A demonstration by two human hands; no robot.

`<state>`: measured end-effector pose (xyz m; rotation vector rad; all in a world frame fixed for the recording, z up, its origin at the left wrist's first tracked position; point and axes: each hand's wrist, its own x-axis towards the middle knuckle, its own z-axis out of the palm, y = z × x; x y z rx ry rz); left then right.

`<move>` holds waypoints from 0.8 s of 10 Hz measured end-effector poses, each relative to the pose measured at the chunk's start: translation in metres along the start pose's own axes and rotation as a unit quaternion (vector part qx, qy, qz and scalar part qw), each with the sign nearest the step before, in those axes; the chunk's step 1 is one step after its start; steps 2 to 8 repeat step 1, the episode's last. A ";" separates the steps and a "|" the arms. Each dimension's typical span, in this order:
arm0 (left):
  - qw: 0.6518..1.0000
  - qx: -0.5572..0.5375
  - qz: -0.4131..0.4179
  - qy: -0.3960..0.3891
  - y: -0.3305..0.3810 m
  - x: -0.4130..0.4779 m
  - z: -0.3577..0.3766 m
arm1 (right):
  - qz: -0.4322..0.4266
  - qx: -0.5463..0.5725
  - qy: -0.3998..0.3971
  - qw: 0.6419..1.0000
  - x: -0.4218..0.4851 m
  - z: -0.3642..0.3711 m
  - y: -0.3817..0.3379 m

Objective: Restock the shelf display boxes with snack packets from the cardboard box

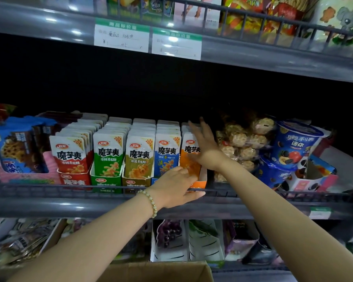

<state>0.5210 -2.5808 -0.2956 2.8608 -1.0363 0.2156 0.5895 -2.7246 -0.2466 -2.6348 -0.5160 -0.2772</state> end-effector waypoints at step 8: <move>0.999 -0.025 0.003 0.044 -0.006 -0.009 -0.001 | -0.045 0.106 0.122 0.986 -0.013 0.006 -0.004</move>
